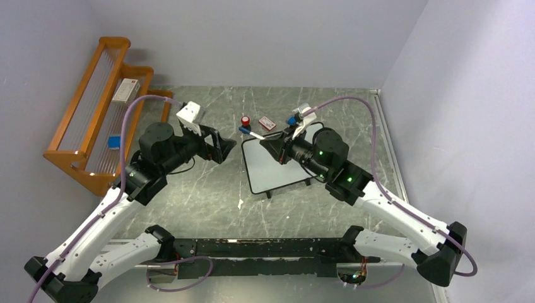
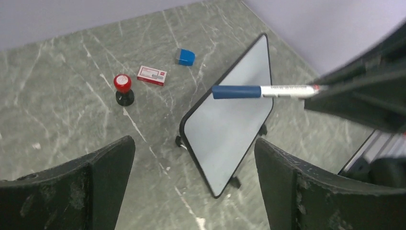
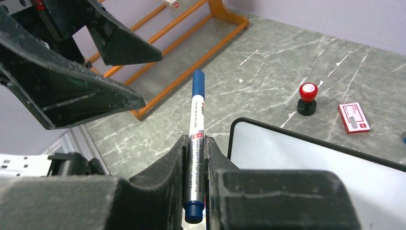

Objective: Write a sentence on the whiteboard
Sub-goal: Open the whiteboard marker at the center of the board.

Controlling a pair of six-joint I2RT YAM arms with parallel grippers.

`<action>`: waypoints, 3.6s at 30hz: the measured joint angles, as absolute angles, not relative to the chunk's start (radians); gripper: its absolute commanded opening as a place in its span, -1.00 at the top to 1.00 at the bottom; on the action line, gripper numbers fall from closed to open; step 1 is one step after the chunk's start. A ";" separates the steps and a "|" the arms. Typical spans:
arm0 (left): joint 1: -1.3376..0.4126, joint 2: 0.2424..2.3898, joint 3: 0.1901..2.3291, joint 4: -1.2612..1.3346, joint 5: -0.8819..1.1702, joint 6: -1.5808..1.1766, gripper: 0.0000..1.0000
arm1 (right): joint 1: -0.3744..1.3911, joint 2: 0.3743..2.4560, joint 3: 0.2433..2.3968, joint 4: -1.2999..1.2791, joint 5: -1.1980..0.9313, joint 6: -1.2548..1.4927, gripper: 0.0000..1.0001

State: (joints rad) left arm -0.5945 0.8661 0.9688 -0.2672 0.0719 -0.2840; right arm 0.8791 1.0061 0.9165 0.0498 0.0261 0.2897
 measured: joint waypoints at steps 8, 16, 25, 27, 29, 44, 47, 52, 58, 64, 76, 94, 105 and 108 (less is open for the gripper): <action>-0.595 0.853 0.968 -0.252 0.334 0.108 -0.96 | 0.823 0.963 0.957 -0.099 -0.148 0.268 1.00; -0.595 0.868 0.938 -0.229 0.569 0.389 -0.55 | 0.823 0.955 0.957 -0.132 -0.268 0.243 1.00; -0.595 0.953 0.942 -0.270 0.690 0.510 0.17 | 0.822 0.952 0.957 -0.124 -0.351 0.239 1.00; -0.595 0.955 0.942 -0.278 0.699 0.516 0.28 | 0.822 0.952 0.955 -0.119 -0.358 0.239 1.00; -0.595 0.954 0.944 -0.281 0.706 0.520 0.32 | 0.822 0.952 0.954 -0.118 -0.364 0.239 1.00; -0.595 0.952 0.947 -0.294 0.740 0.530 0.88 | 0.817 0.975 0.955 -0.101 -0.393 0.244 0.94; -0.595 0.952 0.947 -0.323 0.758 0.555 0.90 | 0.813 0.975 0.957 -0.105 -0.397 0.247 0.61; -0.597 0.947 0.946 -0.339 0.756 0.577 0.90 | 0.813 1.007 1.005 -0.170 -0.390 0.243 0.18; -0.612 0.915 0.943 -0.348 0.720 0.603 0.90 | 0.814 1.109 1.156 -0.348 -0.403 0.213 -0.04; -0.715 0.918 0.964 -0.431 0.624 0.653 0.90 | 0.811 1.147 1.224 -0.492 -0.447 0.179 -0.13; -0.756 0.928 1.003 -0.503 0.534 0.685 0.90 | 0.796 1.153 1.244 -0.539 -0.566 0.164 0.07; -0.759 0.935 1.003 -0.496 0.542 0.653 0.90 | 0.780 1.114 1.164 -0.430 -0.587 0.218 0.39; -0.759 0.931 0.991 -0.465 0.554 0.619 0.90 | 0.767 1.094 1.133 -0.371 -0.598 0.249 0.77; -0.759 0.919 0.971 -0.440 0.562 0.606 0.90 | 0.764 1.087 1.124 -0.361 -0.605 0.255 0.97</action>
